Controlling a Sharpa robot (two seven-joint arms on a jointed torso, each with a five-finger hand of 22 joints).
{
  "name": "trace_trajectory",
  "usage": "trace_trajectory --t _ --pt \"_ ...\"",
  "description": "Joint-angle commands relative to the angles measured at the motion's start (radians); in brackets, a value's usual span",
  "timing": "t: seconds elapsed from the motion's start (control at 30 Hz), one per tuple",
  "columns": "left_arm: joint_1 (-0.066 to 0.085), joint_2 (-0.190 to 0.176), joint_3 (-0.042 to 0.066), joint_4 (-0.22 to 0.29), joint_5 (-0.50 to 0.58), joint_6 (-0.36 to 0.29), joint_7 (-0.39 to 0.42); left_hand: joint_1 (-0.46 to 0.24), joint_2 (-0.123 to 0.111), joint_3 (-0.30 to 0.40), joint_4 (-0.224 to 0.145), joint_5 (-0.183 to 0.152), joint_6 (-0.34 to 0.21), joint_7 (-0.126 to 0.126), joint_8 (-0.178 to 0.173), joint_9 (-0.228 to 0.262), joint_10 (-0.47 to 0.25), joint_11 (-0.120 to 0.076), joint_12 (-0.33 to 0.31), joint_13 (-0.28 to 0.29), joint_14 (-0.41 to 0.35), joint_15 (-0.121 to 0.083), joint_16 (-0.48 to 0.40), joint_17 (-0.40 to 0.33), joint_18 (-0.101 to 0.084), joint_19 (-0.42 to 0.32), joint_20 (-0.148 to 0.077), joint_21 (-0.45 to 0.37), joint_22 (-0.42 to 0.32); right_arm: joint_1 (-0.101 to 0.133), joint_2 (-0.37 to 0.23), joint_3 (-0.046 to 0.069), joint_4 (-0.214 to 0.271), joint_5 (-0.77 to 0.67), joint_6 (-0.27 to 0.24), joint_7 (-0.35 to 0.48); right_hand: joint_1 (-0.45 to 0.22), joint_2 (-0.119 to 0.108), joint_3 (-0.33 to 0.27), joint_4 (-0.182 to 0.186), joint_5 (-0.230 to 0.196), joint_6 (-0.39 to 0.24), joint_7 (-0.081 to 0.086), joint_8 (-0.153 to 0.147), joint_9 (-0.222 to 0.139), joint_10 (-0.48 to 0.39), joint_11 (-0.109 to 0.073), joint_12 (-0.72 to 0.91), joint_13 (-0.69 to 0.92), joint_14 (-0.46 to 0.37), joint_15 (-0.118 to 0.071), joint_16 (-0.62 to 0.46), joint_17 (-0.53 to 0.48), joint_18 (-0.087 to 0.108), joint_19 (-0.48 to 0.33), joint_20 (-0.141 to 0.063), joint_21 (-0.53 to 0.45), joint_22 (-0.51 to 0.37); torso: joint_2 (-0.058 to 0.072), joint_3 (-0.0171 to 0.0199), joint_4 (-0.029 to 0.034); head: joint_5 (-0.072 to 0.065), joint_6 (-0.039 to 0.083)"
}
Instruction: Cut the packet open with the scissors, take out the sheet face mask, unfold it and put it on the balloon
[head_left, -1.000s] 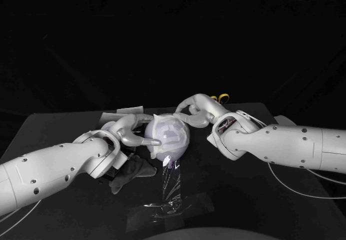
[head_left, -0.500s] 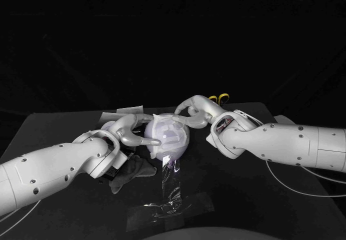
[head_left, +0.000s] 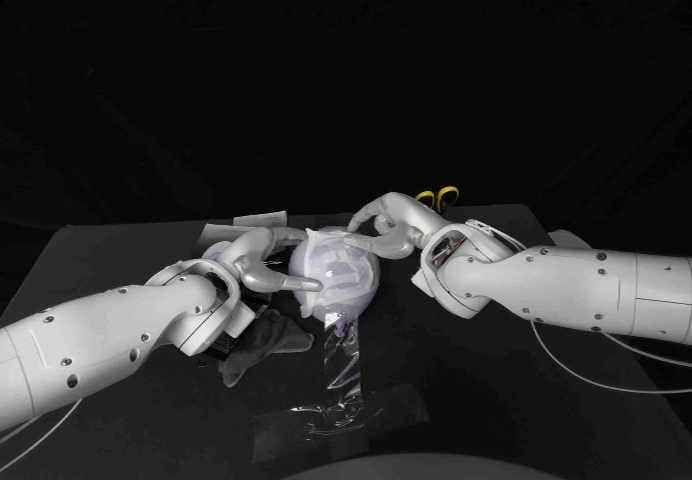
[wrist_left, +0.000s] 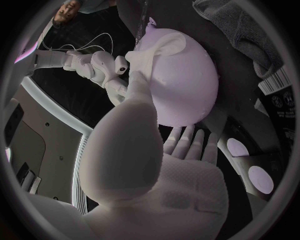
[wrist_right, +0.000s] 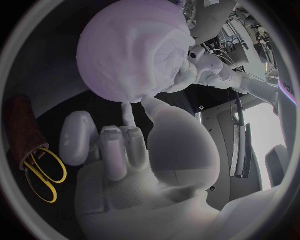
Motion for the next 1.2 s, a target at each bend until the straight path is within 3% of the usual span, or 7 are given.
trace_trajectory --t 0.03,0.2,0.5,0.83,1.2 --pt "-0.001 0.003 -0.001 0.002 0.003 0.019 -0.009 0.007 0.003 0.003 0.001 0.005 0.003 0.087 0.005 0.001 0.006 0.001 -0.006 0.001 0.004 0.000 -0.001 0.000 0.018 0.008 0.000 0.006 0.001 -0.003 -0.002 -0.001 0.009 -0.016 0.034 -0.002 0.013 0.008 -0.011 0.002 0.002 0.022 -0.002 0.006 0.003 0.102 0.002 0.000 0.261 0.106 0.002 0.004 0.263 0.017 -0.001 0.006 -0.002 0.068 0.000 0.0000 0.0000 -0.001 -0.001" --pt "-0.001 0.003 -0.001 0.001 0.003 0.020 -0.009 0.007 0.003 0.003 0.001 0.005 0.003 0.087 0.005 0.001 0.006 0.001 -0.006 0.001 0.004 0.000 -0.001 0.000 0.018 0.008 0.000 0.006 0.001 -0.004 -0.006 -0.001 0.018 -0.063 0.032 0.003 0.041 0.038 -0.001 0.001 0.002 0.065 -0.019 0.021 0.006 0.103 -0.012 0.004 0.262 0.106 -0.008 0.004 0.263 0.017 0.001 0.000 0.000 0.071 0.000 0.0001 -0.0003 -0.001 -0.002" --pt "-0.001 0.003 -0.001 0.002 0.004 0.020 -0.009 0.007 0.003 0.003 0.001 0.005 0.003 0.087 0.005 0.001 0.006 0.001 -0.006 0.001 0.004 0.000 -0.001 0.000 0.018 0.008 0.000 0.006 0.001 -0.006 0.002 -0.002 -0.002 -0.132 0.041 -0.007 0.060 0.072 0.009 0.006 0.002 0.092 -0.032 0.026 0.003 0.103 -0.024 0.005 0.263 0.106 -0.020 0.004 0.263 0.017 0.002 -0.011 0.001 0.073 0.000 -0.0005 0.0005 -0.002 -0.004" --pt "-0.001 0.004 -0.001 0.003 0.004 0.020 -0.010 0.007 0.003 0.003 0.001 0.005 0.003 0.087 0.005 0.001 0.006 0.001 -0.006 0.001 0.004 0.000 -0.001 0.000 0.018 0.008 0.000 0.006 0.001 -0.008 0.020 -0.002 -0.017 -0.158 0.077 -0.029 0.064 0.074 0.007 0.006 0.002 0.097 -0.035 0.027 0.003 0.103 -0.027 0.005 0.263 0.106 -0.022 0.004 0.263 0.016 0.004 -0.013 0.003 0.075 -0.001 -0.0003 0.0010 -0.002 -0.012" --pt "-0.001 0.004 -0.001 0.003 0.004 0.020 -0.012 0.007 0.003 0.003 0.001 0.005 0.003 0.087 0.005 0.001 0.006 0.001 -0.006 0.001 0.004 0.000 -0.001 0.000 0.018 0.008 0.000 0.006 0.001 -0.010 0.025 -0.002 -0.017 -0.148 0.082 -0.048 0.110 0.069 0.004 -0.020 0.002 0.145 -0.061 0.057 0.018 0.103 -0.049 0.005 0.263 0.106 -0.039 0.004 0.263 0.014 0.010 -0.028 0.011 0.082 0.000 0.0001 0.0004 -0.001 -0.015"
